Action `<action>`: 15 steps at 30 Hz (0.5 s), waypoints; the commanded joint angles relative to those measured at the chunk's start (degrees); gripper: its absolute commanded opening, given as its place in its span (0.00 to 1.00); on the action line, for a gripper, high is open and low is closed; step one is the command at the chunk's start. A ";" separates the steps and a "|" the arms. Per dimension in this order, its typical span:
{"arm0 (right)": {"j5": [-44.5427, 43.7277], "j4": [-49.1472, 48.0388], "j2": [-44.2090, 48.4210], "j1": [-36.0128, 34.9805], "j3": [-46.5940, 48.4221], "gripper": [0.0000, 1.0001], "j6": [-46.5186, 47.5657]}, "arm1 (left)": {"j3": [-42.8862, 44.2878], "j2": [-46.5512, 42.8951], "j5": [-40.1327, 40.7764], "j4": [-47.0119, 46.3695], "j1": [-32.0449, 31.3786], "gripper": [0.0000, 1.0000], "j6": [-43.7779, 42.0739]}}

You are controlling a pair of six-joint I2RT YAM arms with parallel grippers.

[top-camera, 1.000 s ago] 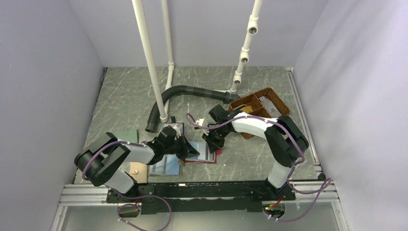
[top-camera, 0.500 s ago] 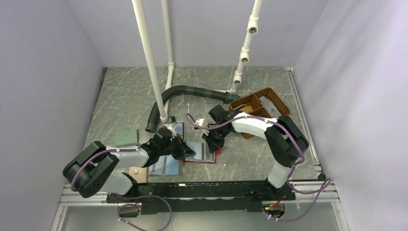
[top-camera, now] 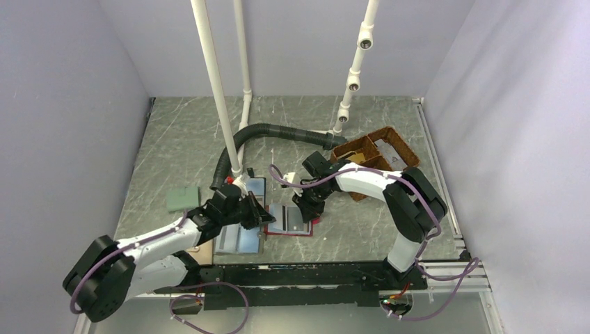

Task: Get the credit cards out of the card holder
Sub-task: Remove the credit card from the card holder, then place the credit card in the storage box.

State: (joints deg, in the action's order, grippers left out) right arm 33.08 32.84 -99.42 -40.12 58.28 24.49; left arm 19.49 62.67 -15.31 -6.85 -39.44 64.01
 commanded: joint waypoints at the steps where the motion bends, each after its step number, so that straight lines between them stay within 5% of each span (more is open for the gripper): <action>1: 2.59 2.62 1.88 0.36 -1.00 0.21 3.94 | 3.50 -5.05 2.39 7.46 0.20 0.00 -6.52; 15: 23.14 19.19 5.10 6.93 13.53 0.63 10.94 | 7.72 -10.75 -1.75 7.30 0.00 0.00 -18.81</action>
State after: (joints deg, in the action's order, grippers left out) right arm 48.14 46.65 -96.49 -35.09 66.92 32.29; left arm 23.57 53.28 -14.72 1.98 -39.44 50.76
